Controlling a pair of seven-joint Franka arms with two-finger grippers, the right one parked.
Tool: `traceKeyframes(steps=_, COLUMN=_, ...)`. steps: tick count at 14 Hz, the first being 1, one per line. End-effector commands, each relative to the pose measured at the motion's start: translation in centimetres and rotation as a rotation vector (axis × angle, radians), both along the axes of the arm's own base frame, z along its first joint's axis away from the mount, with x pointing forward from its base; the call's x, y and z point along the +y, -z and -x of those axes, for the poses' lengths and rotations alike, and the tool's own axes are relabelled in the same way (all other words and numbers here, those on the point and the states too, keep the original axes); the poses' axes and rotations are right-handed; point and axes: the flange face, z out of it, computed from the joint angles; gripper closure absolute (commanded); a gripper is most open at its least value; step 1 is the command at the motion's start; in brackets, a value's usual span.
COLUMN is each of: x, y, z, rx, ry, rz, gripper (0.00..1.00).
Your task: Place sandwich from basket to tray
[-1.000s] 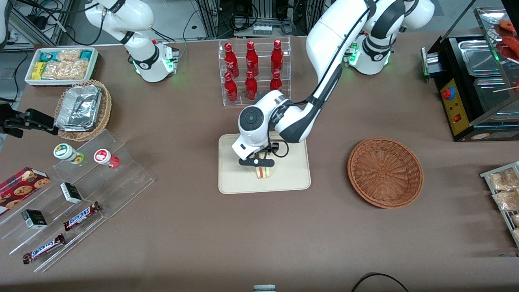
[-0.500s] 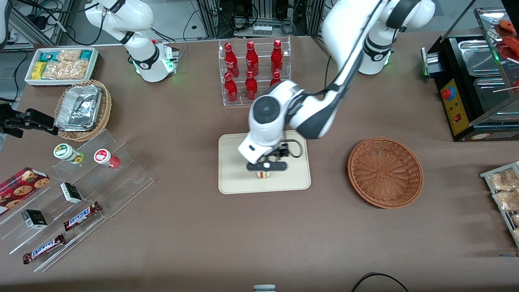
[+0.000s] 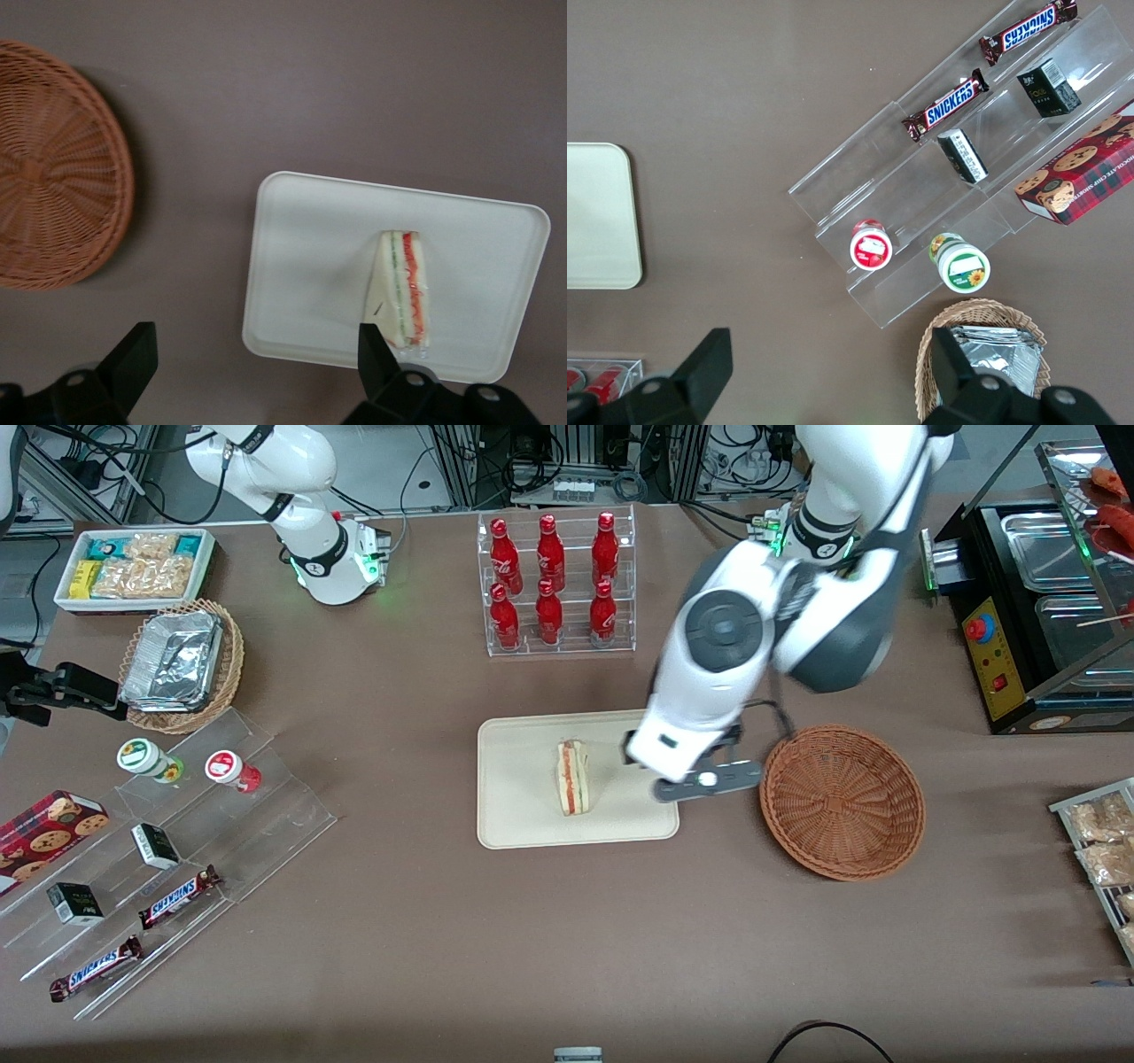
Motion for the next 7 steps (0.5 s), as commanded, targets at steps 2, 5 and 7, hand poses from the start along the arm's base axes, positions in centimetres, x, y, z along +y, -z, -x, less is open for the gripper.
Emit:
traceKeyframes(steps=2, x=5.9, y=-3.3, z=0.2, rx=0.002, ry=-0.048, rz=0.01, gripper=0.0)
traceKeyframes(steps=5, x=11.7, y=-5.3, z=0.3, rx=-0.004, ry=-0.012, rz=0.018, gripper=0.0)
traceKeyframes(steps=7, x=15.1, y=-6.2, z=0.4, rx=0.006, ry=0.022, rz=0.017, gripper=0.0)
